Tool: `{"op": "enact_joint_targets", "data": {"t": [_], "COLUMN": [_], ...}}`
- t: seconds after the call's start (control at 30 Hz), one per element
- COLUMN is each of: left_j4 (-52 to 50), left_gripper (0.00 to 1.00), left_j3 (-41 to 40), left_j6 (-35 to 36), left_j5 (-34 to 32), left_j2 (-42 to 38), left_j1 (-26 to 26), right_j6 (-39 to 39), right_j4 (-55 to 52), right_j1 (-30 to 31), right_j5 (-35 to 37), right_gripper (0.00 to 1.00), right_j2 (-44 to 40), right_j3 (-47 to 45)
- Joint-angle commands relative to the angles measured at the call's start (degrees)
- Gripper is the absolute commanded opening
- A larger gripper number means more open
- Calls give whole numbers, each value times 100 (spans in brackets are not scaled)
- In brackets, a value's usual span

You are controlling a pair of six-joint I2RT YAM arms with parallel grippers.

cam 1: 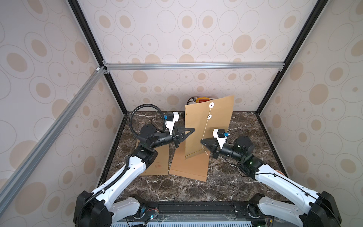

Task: Close the mouth of the file bag
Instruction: Close the file bag.

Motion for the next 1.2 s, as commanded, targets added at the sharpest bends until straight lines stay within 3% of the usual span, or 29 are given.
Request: {"op": "enact_joint_targets", "data": {"t": [0.0,0.57,0.93,1.17], "left_j4": [648,312,953,1054], "left_gripper": [0,0,0,0], "left_j3": [154,251,171,176], "left_j6": [-308,-149,-563,-650], "left_j5": [170,230,481,548], "left_j2": [56,69,56,47], "left_j1": [42,37,30,22], "right_j6": [267,191,35,274], "right_j4": [-47,-276,-1193,-1447], "right_j1": [92,300,291,-26], "right_j5": [25,106,1372,1252], "right_gripper": [0,0,0,0], "right_j2": [100,45,-326,-435], "right_j3": [182,244,219,283]}}
